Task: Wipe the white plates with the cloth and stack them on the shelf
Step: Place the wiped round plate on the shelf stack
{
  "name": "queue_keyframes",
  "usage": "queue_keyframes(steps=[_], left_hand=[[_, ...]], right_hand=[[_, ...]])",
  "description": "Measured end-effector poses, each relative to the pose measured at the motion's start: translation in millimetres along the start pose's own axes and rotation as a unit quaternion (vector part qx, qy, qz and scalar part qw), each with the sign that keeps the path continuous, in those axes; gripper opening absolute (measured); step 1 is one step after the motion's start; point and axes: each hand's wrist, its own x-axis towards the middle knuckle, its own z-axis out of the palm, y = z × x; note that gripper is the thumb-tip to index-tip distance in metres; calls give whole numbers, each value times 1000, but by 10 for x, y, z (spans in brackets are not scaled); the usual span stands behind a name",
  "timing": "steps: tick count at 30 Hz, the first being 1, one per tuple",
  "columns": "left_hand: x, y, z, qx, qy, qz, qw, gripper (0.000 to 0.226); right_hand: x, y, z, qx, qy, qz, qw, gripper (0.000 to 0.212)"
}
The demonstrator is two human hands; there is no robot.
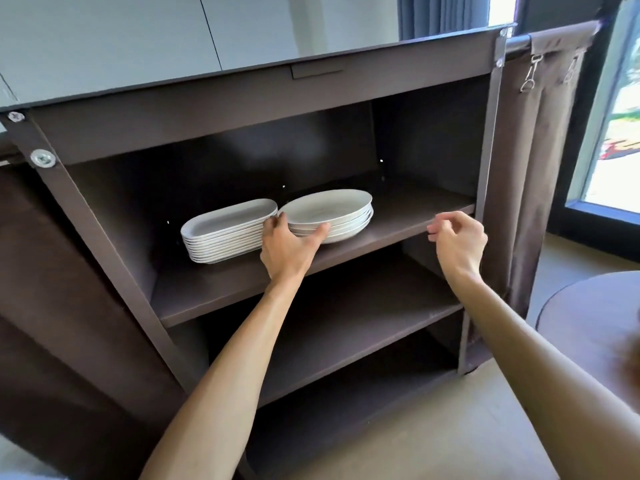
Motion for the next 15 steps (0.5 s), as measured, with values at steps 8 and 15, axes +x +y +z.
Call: queue_keyframes(steps=[8,15], left_hand=[[-360,35,283,-210,226,89,947,40],[-2074,1232,1056,-337,-84,190,918,12]], right_hand=[[-241,231,-1792,-221,124,-1,967,22],[-701,517,-2787,-437,166,34,884,26]])
